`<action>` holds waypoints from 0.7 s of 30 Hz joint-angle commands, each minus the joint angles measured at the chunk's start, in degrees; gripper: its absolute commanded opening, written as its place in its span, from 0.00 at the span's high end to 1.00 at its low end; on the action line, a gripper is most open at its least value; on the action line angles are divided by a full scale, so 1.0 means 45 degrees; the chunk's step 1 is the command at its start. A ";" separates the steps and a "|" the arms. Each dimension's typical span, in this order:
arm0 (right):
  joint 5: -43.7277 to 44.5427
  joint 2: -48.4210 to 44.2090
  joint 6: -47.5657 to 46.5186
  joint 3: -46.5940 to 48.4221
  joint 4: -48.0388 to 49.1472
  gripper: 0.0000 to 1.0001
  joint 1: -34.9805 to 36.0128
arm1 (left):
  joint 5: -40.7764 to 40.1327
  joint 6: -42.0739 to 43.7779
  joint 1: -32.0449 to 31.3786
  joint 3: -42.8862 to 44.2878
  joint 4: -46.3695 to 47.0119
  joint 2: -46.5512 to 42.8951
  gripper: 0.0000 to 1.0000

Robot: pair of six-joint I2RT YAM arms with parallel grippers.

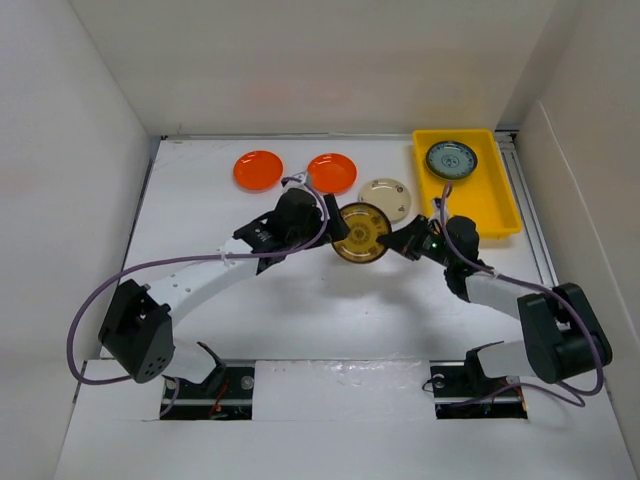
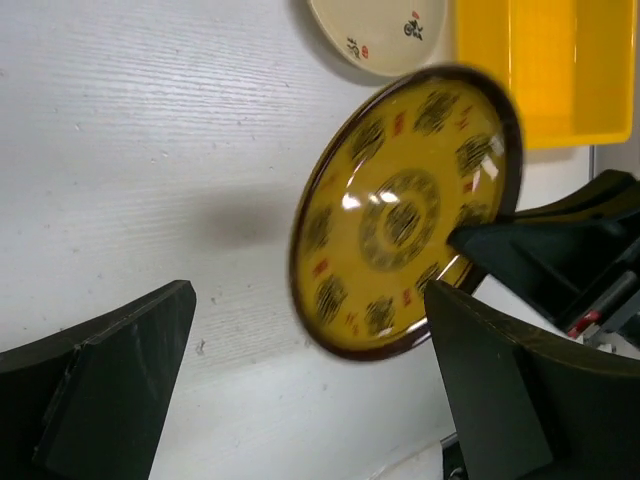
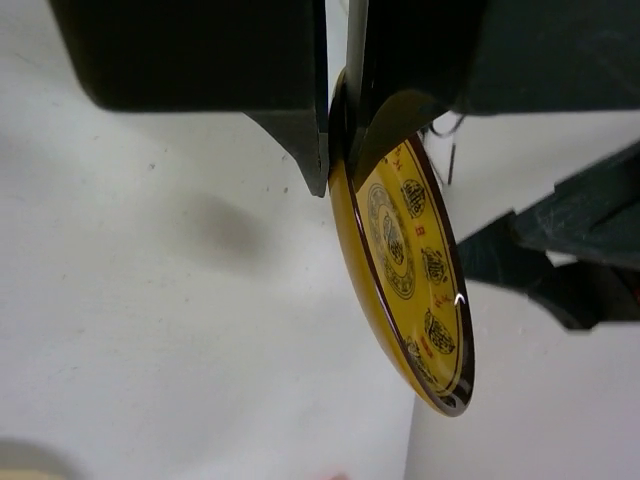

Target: Place the plates into the plastic bin on the countertop

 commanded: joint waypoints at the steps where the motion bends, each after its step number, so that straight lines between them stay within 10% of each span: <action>1: 0.2089 -0.0879 0.0623 0.1523 -0.0844 1.00 -0.0650 | -0.1413 -0.0433 -0.0046 0.0662 -0.0607 -0.0221 0.00; 8: 0.5959 0.0573 0.1758 0.5308 -0.4440 1.00 -0.4165 | -0.1437 -0.0298 -0.0046 -0.0430 -0.0607 -0.1157 0.00; 21: 0.4457 0.7747 0.2599 1.1895 -0.6163 1.00 -0.6825 | -0.1553 0.0777 -0.0046 -0.0608 -0.1074 -0.2155 0.00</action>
